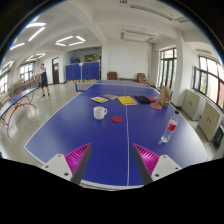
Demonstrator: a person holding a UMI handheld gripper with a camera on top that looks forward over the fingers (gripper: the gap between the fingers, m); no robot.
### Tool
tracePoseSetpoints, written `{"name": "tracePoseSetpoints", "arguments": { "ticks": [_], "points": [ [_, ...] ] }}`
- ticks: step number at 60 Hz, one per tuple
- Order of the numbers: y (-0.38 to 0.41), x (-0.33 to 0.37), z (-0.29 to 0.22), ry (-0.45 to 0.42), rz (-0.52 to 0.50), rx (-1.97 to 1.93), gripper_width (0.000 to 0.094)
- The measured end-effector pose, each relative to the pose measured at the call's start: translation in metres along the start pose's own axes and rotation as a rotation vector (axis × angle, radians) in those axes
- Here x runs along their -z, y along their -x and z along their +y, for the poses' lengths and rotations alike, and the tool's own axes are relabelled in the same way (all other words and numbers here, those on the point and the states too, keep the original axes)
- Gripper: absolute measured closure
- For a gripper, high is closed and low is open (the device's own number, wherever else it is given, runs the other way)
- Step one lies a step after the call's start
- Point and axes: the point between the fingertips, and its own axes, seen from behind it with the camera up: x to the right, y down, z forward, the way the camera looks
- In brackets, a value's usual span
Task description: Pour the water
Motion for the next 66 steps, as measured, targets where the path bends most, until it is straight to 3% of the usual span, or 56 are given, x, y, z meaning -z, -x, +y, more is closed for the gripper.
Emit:
{"name": "tracePoseSetpoints", "arguments": {
  "ticks": [20,33,45,50,57,66],
  "points": [
    [-0.227,-0.108,0.113,0.084,0.157,-0.027,0.0079],
    [-0.341,-0.206,0.08,0.0,0.188,-0.003,0.0079],
    [-0.381,-0.288,0.039,-0.088,0.182,-0.047,0.0088],
    [-0.389,-0.312,0.03,-0.114,0.182,-0.058,0.0174],
    [-0.394,-0.325,0.021,-0.163,0.188,-0.031,0.0419],
    [-0.395,-0.324,0.016,-0.212,0.196,-0.032,0.055]
  ]
}}
